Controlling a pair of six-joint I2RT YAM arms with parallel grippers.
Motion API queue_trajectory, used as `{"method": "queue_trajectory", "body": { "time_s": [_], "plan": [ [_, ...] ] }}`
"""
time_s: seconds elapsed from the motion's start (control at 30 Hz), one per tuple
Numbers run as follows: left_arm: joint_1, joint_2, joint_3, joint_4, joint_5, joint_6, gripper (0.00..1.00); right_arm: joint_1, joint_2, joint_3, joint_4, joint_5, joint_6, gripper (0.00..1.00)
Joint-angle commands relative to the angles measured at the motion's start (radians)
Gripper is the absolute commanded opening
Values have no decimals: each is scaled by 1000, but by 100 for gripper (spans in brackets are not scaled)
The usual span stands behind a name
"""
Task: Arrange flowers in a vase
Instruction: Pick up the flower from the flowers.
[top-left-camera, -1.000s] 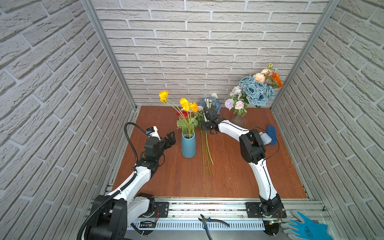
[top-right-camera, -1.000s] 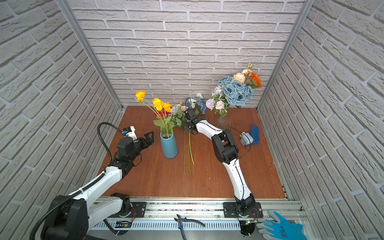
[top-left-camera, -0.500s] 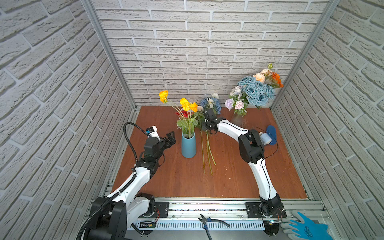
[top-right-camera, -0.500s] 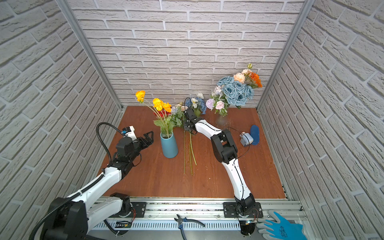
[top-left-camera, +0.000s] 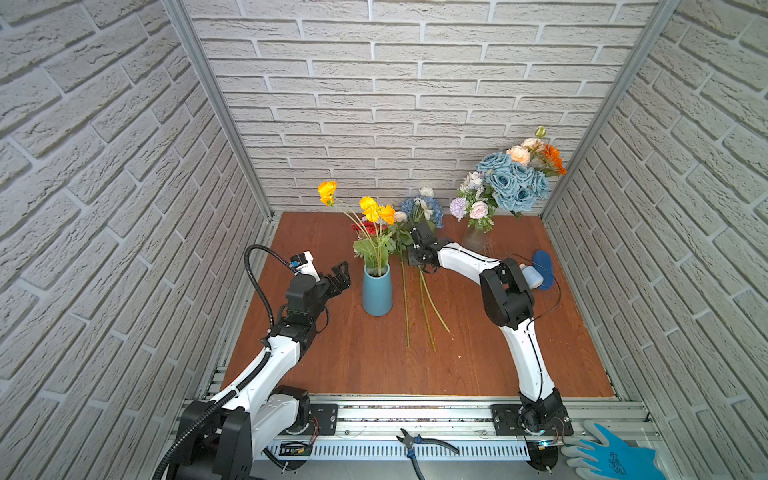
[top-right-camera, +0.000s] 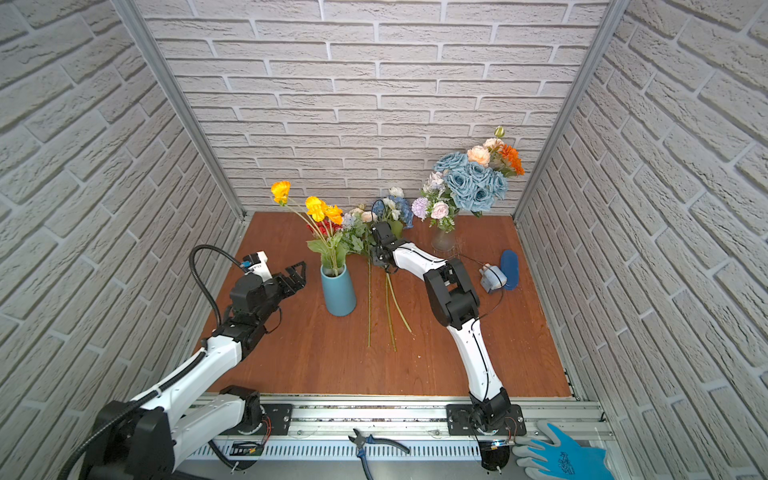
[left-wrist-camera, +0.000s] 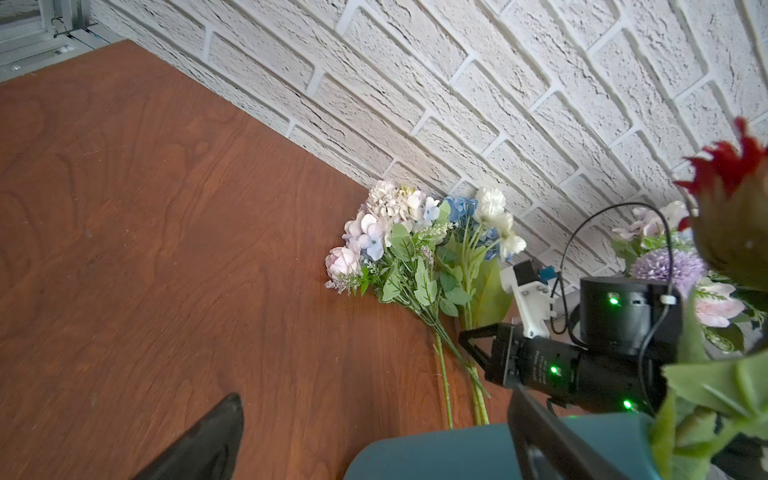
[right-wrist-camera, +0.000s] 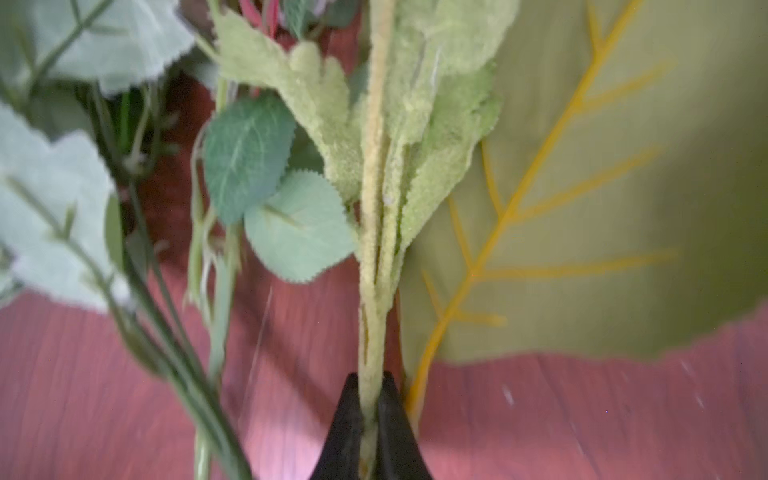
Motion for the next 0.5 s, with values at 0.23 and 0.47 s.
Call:
{"method": "queue_trajectory", "body": {
  "time_s": [0.23, 0.47],
  "plan": [
    [-15, -22, 21, 50, 7, 7, 98, -34, -443, -394, 283, -109, -163, 6],
    [-47, -79, 37, 33, 6, 36, 98, -58, -580, -507, 362, -204, -188, 6]
  ]
}}
